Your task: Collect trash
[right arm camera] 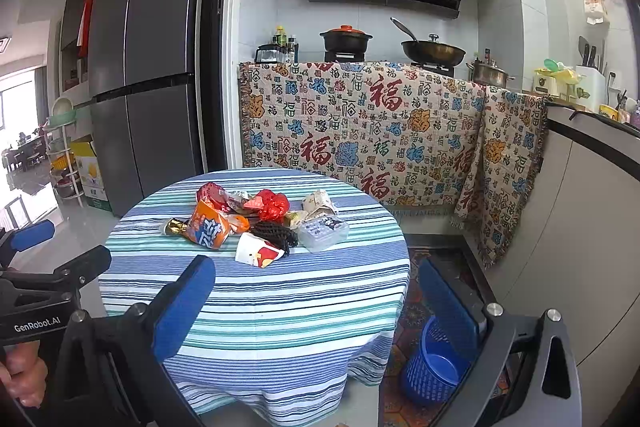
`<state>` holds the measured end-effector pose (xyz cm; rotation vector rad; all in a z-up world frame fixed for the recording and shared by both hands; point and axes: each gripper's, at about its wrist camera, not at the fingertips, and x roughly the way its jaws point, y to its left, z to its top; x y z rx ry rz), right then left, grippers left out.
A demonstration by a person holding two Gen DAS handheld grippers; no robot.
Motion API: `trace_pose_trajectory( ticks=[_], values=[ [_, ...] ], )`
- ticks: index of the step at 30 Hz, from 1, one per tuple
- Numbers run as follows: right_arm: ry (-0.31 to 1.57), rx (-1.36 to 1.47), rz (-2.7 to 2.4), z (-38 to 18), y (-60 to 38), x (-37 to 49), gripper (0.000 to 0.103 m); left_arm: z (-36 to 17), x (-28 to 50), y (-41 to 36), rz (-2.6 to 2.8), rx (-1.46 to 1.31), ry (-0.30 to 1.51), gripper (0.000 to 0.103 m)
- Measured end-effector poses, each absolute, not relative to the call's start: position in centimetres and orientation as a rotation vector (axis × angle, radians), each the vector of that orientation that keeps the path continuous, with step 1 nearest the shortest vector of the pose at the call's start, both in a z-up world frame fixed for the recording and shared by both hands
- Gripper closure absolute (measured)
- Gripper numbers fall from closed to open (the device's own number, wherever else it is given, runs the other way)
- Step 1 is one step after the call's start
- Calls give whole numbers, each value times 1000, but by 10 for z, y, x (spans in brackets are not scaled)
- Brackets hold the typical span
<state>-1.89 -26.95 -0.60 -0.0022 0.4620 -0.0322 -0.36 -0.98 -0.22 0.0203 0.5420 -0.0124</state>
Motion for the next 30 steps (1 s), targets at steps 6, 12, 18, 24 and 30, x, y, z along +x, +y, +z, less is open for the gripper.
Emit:
trace_pose_trajectory(
  ticks=[6, 12, 18, 24, 30],
  values=[
    [462, 1, -35, -6, -271, -19, 0, -3, -4, -11, -12, 21, 542, 0],
    [463, -1, -36, -7, -270, -19, 0, -3, -4, -13, -12, 21, 543, 0],
    [466, 1, -35, -8, -270, -18, 0, -7, -6, -20, -14, 24, 547, 0],
    [468, 3, -36, -10, -271, -19, 0, -10, -7, -25, -14, 25, 551, 0],
    [474, 3, -35, -12, -272, -16, 0, -11, -6, -23, -19, 26, 556, 0]
  ],
)
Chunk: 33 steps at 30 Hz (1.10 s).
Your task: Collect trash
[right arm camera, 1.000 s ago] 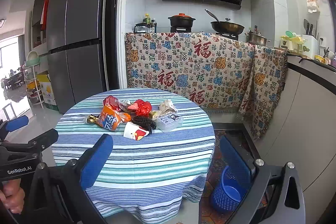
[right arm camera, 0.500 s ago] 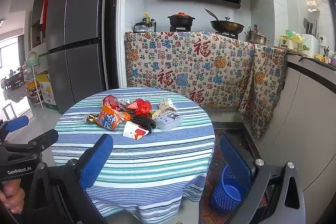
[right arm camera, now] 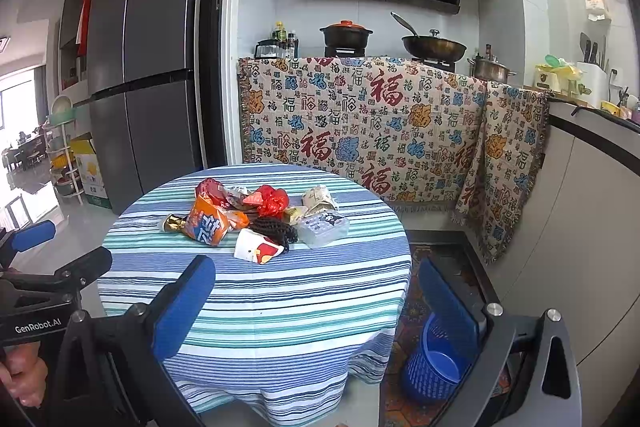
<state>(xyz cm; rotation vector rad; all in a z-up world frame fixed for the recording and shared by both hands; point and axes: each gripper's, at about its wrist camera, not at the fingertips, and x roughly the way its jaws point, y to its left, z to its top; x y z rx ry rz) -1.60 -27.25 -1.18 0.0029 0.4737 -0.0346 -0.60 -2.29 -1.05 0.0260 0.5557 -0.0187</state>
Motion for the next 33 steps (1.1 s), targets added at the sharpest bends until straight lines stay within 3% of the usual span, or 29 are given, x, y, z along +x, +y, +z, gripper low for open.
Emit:
trace_pose_trajectory(
  ticks=[17, 28, 33],
  values=[
    [495, 3, -43, -22, -274, -1, 0, -39, 24, -3, -48, -44, 635, 0],
    [655, 29, -33, -90, -286, 57, 0, -98, 99, 28, -16, -29, 798, 0],
    [731, 4, 4, -123, -284, 91, 0, -118, 134, 23, -40, 127, 874, 0]
  ],
)
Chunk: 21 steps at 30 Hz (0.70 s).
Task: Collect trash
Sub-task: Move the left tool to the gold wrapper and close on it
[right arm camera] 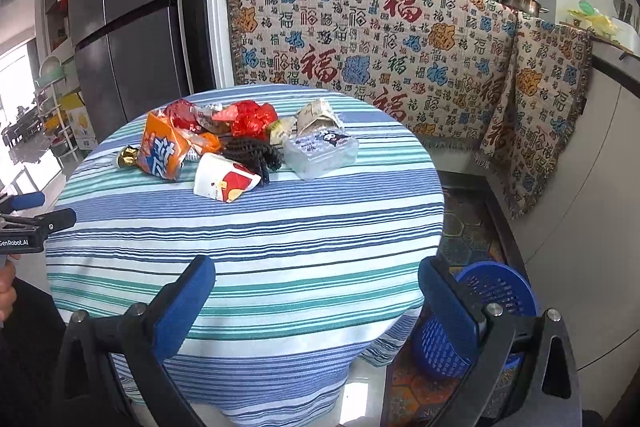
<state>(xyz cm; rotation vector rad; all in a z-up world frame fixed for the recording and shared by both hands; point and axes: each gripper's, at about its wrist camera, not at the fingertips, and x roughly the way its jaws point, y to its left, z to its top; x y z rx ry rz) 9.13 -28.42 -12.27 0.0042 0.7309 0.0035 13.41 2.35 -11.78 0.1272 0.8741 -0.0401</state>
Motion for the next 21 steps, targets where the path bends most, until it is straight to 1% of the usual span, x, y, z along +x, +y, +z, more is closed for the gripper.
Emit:
trace_pose_trajectory(
  ticks=[4, 11, 16, 21],
  values=[
    [791, -3, 55, -149, -278, 119, 0, -138, 165, 19, -117, 256, 910, 0],
    [889, 7, 118, -185, -277, 168, 0, -158, 213, 37, -206, 222, 966, 1],
    [919, 20, 197, -195, -270, 190, 0, -163, 232, 36, -249, 253, 974, 1],
    [928, -7, 357, -194, -250, 202, 0, -169, 247, 45, -306, 200, 969, 0]
  ],
)
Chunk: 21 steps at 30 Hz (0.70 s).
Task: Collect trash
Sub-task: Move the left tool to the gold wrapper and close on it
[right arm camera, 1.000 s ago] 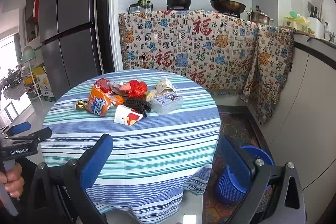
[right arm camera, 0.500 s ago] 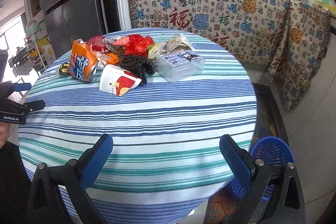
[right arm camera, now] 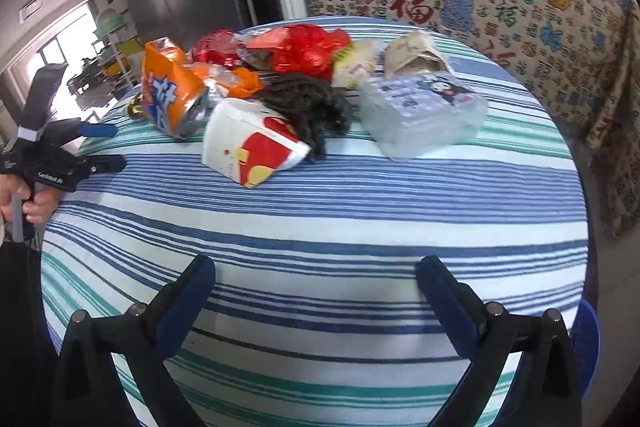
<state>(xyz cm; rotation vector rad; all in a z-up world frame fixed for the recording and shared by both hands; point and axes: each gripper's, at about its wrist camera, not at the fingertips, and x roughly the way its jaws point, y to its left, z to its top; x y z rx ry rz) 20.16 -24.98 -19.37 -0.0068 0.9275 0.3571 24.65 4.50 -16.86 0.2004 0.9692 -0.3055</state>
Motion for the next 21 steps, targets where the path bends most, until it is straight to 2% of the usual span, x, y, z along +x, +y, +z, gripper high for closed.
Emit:
trace_pose_trajectory(
  ticks=[9, 21],
  values=[
    [944, -199, 452, -197, -213, 222, 0, -169, 283, 43, -360, 226, 942, 0],
    [923, -194, 437, -197, -211, 223, 0, -165, 309, 18, -432, 347, 873, 1]
  ],
)
